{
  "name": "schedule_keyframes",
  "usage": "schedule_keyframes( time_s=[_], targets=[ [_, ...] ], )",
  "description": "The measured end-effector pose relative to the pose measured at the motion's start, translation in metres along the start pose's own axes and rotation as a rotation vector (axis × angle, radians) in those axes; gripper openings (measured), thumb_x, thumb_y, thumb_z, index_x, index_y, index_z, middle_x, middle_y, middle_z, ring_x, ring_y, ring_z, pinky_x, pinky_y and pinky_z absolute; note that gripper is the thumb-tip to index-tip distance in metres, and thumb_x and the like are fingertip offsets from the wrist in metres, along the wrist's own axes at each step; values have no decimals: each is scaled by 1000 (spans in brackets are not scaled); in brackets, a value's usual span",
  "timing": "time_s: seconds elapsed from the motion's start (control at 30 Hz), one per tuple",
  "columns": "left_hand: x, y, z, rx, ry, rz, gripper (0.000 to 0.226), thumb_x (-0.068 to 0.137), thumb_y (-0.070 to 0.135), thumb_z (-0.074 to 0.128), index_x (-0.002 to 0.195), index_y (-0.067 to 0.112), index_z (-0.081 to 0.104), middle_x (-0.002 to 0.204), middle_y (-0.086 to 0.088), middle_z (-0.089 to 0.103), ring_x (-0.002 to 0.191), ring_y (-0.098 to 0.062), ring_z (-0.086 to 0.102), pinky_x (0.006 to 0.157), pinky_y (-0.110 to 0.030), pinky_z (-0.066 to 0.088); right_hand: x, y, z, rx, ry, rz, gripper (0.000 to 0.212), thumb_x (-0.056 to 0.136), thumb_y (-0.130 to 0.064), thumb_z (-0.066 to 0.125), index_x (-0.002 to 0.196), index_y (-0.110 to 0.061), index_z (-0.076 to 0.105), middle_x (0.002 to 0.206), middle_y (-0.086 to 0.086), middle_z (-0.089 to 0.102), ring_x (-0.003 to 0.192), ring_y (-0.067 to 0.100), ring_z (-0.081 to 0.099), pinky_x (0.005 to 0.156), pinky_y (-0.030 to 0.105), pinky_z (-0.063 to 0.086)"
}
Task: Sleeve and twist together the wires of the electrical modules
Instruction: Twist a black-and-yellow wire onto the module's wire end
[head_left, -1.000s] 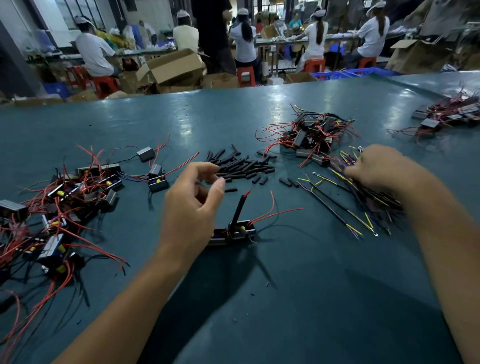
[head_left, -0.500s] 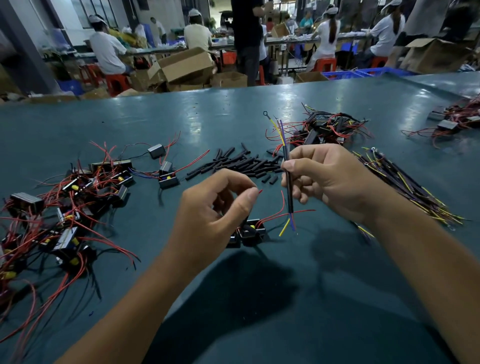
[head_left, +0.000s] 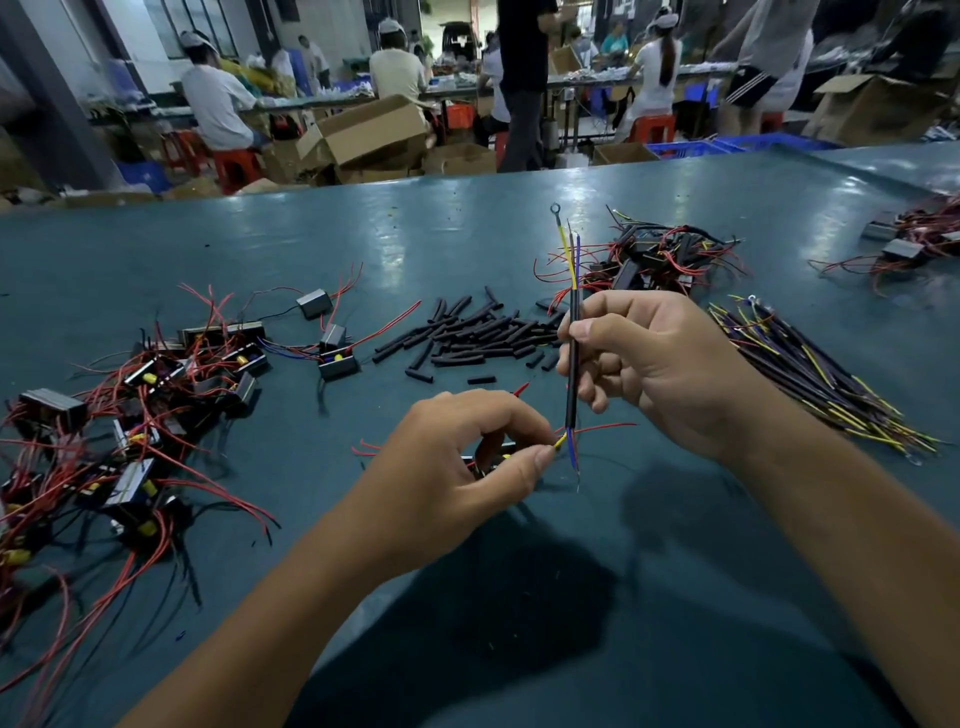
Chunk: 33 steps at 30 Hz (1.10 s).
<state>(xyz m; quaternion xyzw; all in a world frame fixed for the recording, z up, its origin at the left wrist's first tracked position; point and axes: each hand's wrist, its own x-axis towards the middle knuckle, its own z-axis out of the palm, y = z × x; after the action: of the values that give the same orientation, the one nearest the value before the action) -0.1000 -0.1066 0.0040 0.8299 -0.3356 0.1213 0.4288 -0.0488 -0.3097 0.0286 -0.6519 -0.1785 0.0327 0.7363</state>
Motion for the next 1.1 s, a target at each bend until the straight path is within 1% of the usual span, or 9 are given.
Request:
schedule_keyframes(
  time_s=[0.13,0.3,0.4,0.5,0.63,0.8,0.93,1.0,1.1],
  targets=[
    [0,-1,0,4,7,-10,7,93,25,64,89,21,69,77,19,61,72,-9,59,67,-28,46,1,0,0,19,18,9,11,94,1,51,84,-2,57,64,10,66,45,17,56,42,21,45],
    [2,-2,0,153,78,86,6,93,20,65,93,17,70,82,13,63,76,-12,57,72,-36,48,1,-1,0,52,51,0,15,95,-1,52,80,-4,55,64,9,66,46,16,57,42,21,46],
    [3,-3,0,265,170,149,16,90,27,65,101,16,69,93,13,64,80,-10,54,79,-43,48,3,-3,1,143,101,2,18,96,-3,52,78,-5,54,63,9,64,48,15,60,43,19,49],
    [3,-1,-3,253,252,164,25,85,36,71,99,16,68,92,11,64,79,-14,57,76,-45,47,2,-5,3,199,130,-12,23,96,-5,54,74,-7,53,58,6,61,48,14,62,43,18,49],
    [1,2,-6,177,229,115,27,87,44,68,97,19,69,89,12,66,81,-13,59,77,-38,44,1,-3,6,197,135,-21,21,95,-6,55,74,-7,53,60,7,60,49,16,62,43,19,49],
    [1,1,-7,0,155,-46,21,91,43,61,93,24,70,82,19,65,77,-7,58,75,-12,36,1,-5,4,189,130,-30,20,96,-5,54,76,-7,52,66,12,59,50,16,60,44,19,48],
    [2,0,-8,-129,78,-86,12,93,33,68,88,22,71,77,13,66,70,-7,54,69,-13,40,2,-3,2,166,99,-55,11,94,-7,55,84,-7,50,68,12,61,51,16,59,46,20,48],
    [2,0,-8,-117,81,-88,8,91,30,68,88,22,71,78,12,66,72,-10,55,70,-16,41,2,-2,2,155,88,-65,9,93,-8,55,85,-6,52,68,11,63,52,16,60,47,21,49],
    [0,2,-8,-30,118,-49,6,89,27,71,92,22,71,81,14,66,75,-9,56,72,-11,38,2,-1,3,134,94,-72,12,96,-5,52,84,-6,54,68,9,65,53,16,61,48,21,49]
  ],
)
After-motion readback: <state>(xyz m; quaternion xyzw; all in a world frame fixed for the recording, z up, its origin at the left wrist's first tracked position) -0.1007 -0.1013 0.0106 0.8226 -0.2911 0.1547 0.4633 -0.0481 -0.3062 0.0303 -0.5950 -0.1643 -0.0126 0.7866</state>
